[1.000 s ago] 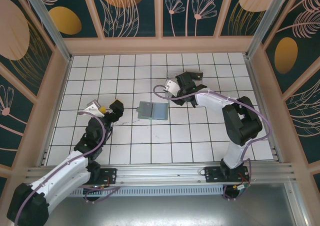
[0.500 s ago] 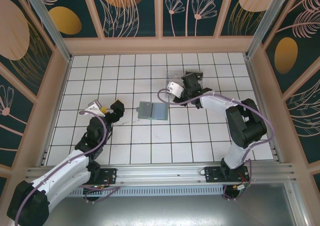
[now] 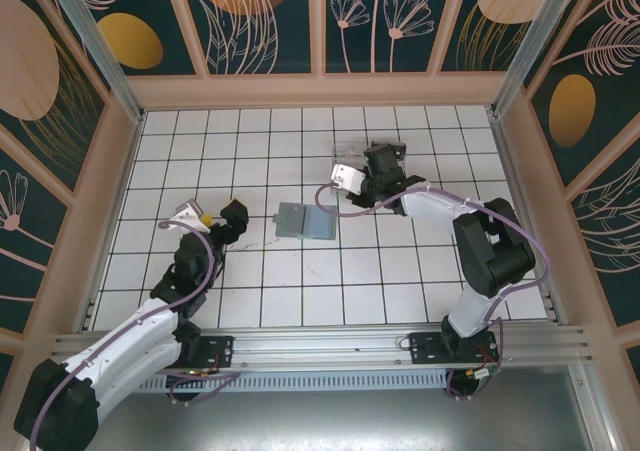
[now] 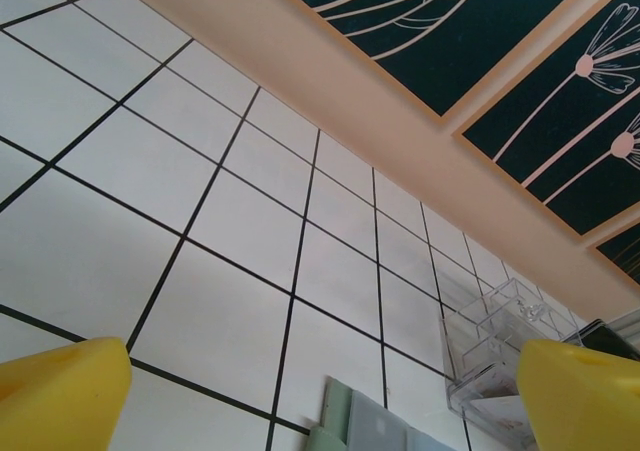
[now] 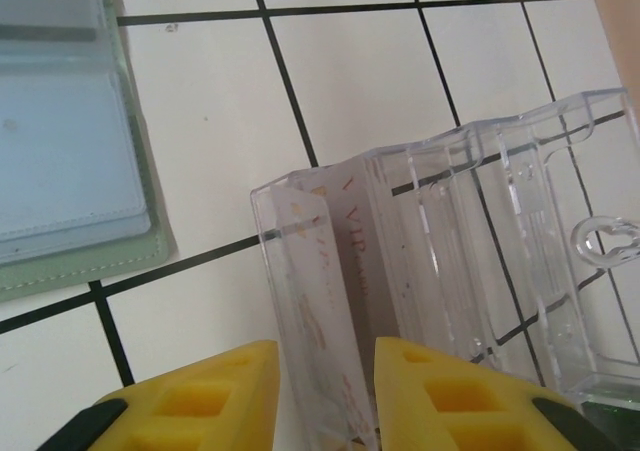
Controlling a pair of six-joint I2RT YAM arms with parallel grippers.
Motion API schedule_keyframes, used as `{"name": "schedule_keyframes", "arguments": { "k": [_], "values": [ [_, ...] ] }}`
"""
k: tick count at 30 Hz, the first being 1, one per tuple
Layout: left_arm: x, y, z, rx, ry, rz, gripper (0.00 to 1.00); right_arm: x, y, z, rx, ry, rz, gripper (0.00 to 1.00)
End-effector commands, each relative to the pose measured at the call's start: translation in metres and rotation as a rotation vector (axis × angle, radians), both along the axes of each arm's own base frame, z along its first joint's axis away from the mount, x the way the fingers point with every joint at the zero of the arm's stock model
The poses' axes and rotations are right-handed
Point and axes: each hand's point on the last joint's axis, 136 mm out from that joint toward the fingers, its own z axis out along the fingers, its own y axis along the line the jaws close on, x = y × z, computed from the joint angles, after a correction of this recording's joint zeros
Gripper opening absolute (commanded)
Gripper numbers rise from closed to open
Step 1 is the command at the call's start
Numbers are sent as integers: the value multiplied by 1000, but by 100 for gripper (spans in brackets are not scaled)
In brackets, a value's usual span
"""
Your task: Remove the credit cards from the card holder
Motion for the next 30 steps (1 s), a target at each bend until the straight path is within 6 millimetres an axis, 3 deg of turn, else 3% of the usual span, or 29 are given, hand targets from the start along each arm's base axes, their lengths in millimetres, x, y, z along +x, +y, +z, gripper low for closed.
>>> {"name": "schedule_keyframes", "arguments": {
  "k": [1,30],
  "values": [
    [2,4,10,11,-36,18,99,8,9,2,-10,-28,28,32],
    [3,3,9,10,-33,15,99,16,11,-19,-28,50,18,31]
  ]
}}
